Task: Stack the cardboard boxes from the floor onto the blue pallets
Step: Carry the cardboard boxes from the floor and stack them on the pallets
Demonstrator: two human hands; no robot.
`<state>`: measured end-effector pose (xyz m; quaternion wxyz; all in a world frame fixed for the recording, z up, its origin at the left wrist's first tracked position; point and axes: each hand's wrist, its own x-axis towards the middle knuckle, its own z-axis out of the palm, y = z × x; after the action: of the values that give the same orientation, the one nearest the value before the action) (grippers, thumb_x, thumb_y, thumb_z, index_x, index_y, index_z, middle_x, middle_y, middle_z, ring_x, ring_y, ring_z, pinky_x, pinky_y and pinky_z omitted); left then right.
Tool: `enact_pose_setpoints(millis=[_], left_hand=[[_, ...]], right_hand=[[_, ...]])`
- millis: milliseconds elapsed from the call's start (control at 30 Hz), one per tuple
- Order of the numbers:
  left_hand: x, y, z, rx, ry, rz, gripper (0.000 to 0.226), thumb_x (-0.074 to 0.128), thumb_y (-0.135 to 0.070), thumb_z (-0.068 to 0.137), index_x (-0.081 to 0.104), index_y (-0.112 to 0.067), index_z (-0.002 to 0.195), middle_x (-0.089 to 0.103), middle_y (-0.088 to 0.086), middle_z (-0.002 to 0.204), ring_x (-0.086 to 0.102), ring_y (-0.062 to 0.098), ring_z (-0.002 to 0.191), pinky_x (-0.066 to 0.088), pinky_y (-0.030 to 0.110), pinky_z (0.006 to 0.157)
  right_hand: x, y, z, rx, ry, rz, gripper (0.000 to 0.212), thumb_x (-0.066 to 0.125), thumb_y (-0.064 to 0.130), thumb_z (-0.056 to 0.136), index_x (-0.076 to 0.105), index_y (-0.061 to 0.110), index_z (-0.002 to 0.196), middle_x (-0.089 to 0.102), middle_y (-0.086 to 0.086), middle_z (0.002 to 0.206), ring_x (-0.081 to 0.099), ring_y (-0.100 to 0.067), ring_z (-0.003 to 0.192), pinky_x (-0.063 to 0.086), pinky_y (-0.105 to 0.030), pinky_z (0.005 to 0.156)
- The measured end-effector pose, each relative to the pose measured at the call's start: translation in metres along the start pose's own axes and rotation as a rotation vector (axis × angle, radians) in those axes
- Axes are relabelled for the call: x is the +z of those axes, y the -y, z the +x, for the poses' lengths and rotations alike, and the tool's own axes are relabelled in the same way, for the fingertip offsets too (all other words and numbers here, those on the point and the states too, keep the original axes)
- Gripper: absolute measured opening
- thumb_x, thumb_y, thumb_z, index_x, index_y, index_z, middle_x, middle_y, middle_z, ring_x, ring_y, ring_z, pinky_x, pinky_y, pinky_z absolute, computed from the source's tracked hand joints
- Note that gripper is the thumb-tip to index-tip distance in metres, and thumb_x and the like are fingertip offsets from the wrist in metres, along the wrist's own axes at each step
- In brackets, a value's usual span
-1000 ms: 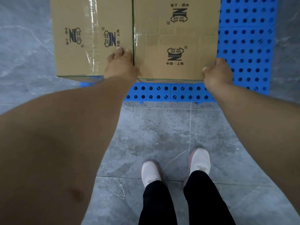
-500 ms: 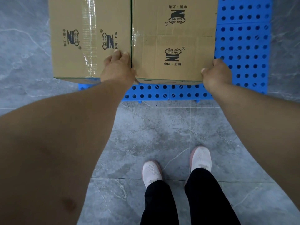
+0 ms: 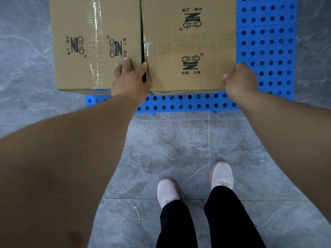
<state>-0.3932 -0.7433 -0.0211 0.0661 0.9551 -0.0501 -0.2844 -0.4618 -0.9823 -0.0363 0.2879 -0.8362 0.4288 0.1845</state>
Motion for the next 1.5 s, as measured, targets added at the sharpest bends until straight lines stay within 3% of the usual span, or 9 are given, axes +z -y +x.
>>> enact_pose_setpoints(millis=[300,400,533,700,867,1033,1200,1500], left_hand=[[-0.003,-0.004,0.001,-0.035,-0.044,-0.073,0.044,0.035,-0.032,0.099,0.026,-0.029,0.143,0.012,0.004,0.157,0.007,0.03,0.144,0.013,0.038,0.115],[-0.009,-0.003,0.0,-0.036,-0.014,-0.079,0.054,0.045,-0.027,0.096,0.022,-0.027,0.145,0.012,0.001,0.157,0.007,0.029,0.144,0.015,0.041,0.115],[-0.021,0.001,-0.018,-0.075,0.024,-0.079,0.068,0.05,-0.024,0.093,0.01,-0.028,0.149,0.007,0.001,0.158,0.007,0.027,0.145,0.011,0.043,0.118],[-0.039,-0.003,-0.085,-0.079,0.034,-0.144,0.064,0.046,-0.029,0.095,0.013,-0.026,0.149,0.012,-0.002,0.157,0.009,0.022,0.145,0.013,0.041,0.118],[-0.074,-0.011,-0.163,-0.147,0.04,-0.245,0.063,0.045,-0.035,0.095,0.015,-0.022,0.149,0.016,0.0,0.157,0.015,0.022,0.143,0.019,0.039,0.116],[-0.119,-0.011,-0.237,-0.246,0.044,-0.311,0.06,0.038,-0.041,0.097,0.015,-0.022,0.149,0.015,0.001,0.157,0.014,0.021,0.144,0.018,0.038,0.116],[-0.177,-0.007,-0.301,-0.346,-0.047,-0.37,0.057,0.032,-0.044,0.098,0.02,-0.021,0.148,0.018,0.002,0.156,0.016,0.022,0.143,0.017,0.038,0.116],[-0.264,0.005,-0.395,-0.52,-0.223,-0.489,0.057,0.027,-0.048,0.097,0.023,-0.022,0.148,0.018,0.002,0.156,0.017,0.021,0.143,0.015,0.035,0.115]], right_hand=[[0.005,0.006,0.004,-0.024,0.011,-0.041,0.033,0.042,0.019,0.098,0.044,0.004,0.127,0.054,-0.011,0.123,0.054,-0.026,0.108,0.038,-0.029,0.074],[-0.002,0.012,-0.004,-0.011,0.016,-0.078,0.038,0.043,0.02,0.097,0.039,0.003,0.131,0.05,-0.013,0.128,0.052,-0.028,0.111,0.039,-0.032,0.074],[-0.02,0.026,-0.033,-0.104,0.026,-0.156,0.047,0.045,0.021,0.096,0.032,0.006,0.138,0.038,-0.014,0.138,0.045,-0.031,0.119,0.042,-0.038,0.088],[-0.051,0.04,-0.095,-0.355,0.076,-0.365,0.038,0.046,0.023,0.096,0.038,0.006,0.129,0.04,-0.013,0.131,0.042,-0.028,0.116,0.039,-0.037,0.084],[-0.089,0.058,-0.164,-0.482,0.163,-0.497,0.038,0.039,0.03,0.098,0.041,0.007,0.128,0.04,-0.01,0.131,0.04,-0.026,0.118,0.037,-0.034,0.08],[-0.133,0.083,-0.226,-0.575,0.222,-0.568,0.041,0.034,0.034,0.099,0.042,0.009,0.131,0.043,-0.01,0.13,0.04,-0.026,0.119,0.041,-0.038,0.087],[-0.185,0.114,-0.275,-0.714,0.247,-0.612,0.039,0.027,0.034,0.101,0.054,0.01,0.115,0.051,-0.009,0.119,0.046,-0.026,0.11,0.039,-0.034,0.081],[-0.258,0.178,-0.354,-0.958,0.23,-0.718,0.044,0.025,0.039,0.1,0.058,0.013,0.109,0.054,-0.008,0.111,0.05,-0.025,0.102,0.04,-0.034,0.077]])
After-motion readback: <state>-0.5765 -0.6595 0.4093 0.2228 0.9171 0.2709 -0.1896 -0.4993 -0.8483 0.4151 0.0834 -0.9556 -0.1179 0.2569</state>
